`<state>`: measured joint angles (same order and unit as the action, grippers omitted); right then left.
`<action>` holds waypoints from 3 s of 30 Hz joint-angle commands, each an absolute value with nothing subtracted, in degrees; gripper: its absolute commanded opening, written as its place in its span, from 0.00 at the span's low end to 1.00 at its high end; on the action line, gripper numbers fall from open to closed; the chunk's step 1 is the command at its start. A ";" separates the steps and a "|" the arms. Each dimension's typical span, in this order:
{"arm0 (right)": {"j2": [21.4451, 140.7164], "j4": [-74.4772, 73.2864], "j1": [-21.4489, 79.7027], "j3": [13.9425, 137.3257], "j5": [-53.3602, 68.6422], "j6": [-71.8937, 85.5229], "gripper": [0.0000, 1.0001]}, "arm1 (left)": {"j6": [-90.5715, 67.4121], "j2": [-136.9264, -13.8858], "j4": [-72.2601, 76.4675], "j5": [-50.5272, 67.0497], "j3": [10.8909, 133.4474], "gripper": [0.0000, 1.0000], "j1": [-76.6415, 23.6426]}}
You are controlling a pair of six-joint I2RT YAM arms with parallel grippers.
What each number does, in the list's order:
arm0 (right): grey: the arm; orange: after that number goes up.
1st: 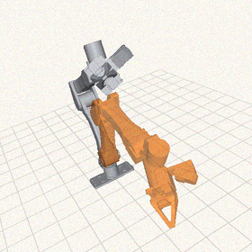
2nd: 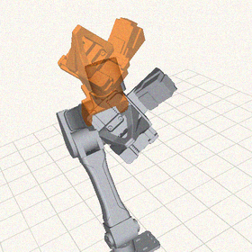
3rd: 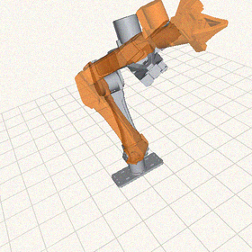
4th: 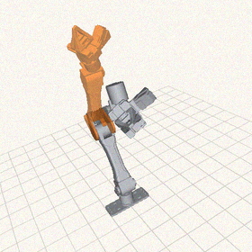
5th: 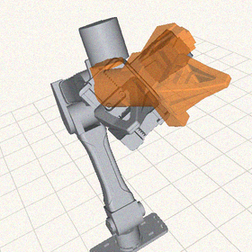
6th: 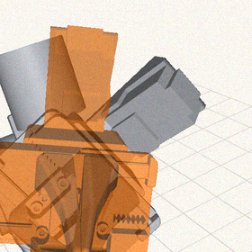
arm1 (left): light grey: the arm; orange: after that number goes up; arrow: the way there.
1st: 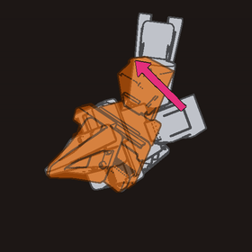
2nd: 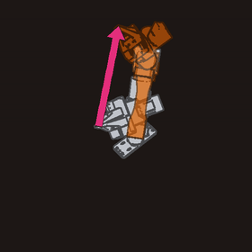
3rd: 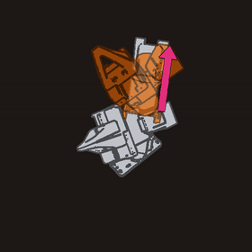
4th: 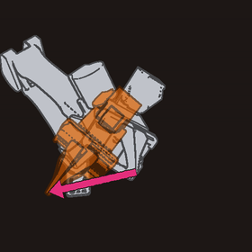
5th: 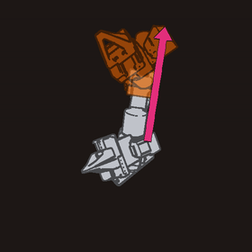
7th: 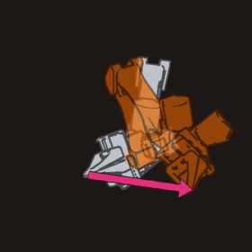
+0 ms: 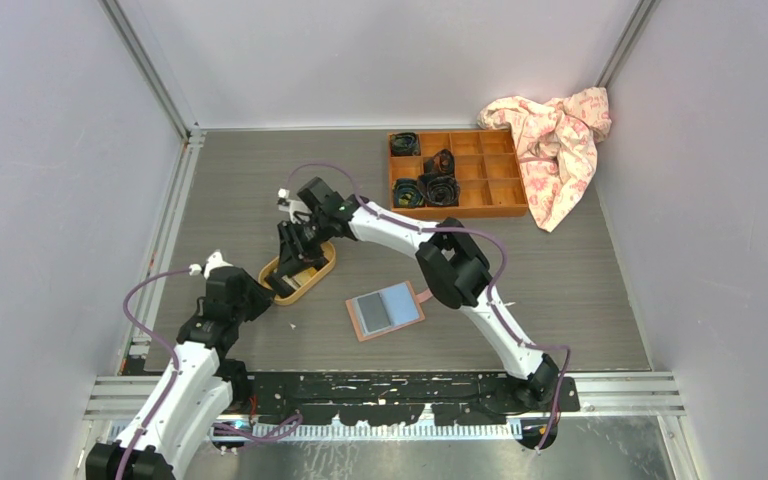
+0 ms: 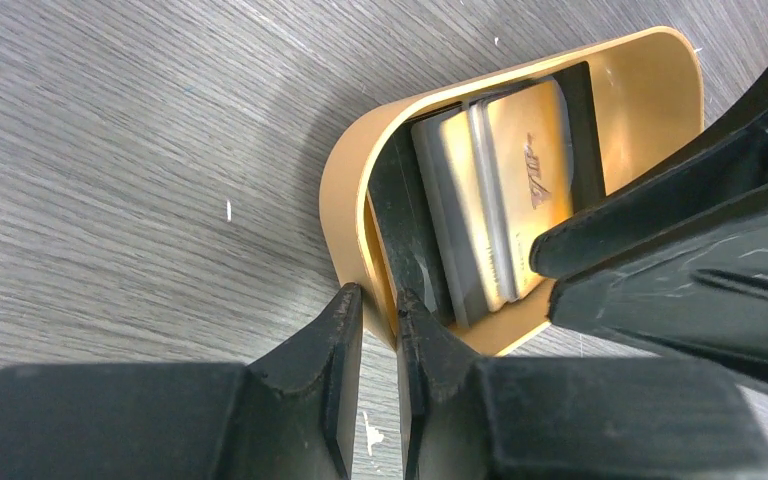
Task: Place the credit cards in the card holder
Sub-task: Pick up the credit card from the storage box.
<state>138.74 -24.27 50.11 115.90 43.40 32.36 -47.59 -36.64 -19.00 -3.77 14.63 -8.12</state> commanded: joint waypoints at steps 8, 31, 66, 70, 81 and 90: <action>136.55 -33.96 50.26 120.19 33.31 21.00 0.51 | -47.02 -36.57 -15.69 -2.33 14.94 0.19 -8.13; 145.30 -44.13 52.92 133.18 10.96 3.98 0.79 | -46.50 -38.03 -13.92 -1.38 14.77 0.19 -8.10; 146.52 -42.88 53.25 132.82 33.63 13.10 0.60 | -46.67 -37.55 -13.95 -0.70 14.67 0.18 -8.09; 146.75 -41.96 51.96 132.40 34.68 14.76 0.54 | -46.67 -37.51 -14.01 -0.79 14.59 0.18 -8.09; 148.42 -36.84 47.78 130.30 42.23 21.90 0.48 | -46.58 -38.42 -13.20 -0.71 14.59 0.18 -8.10; 148.95 -34.91 44.72 129.02 43.15 25.10 0.45 | -46.46 -39.29 -12.69 -0.70 14.68 0.18 -8.09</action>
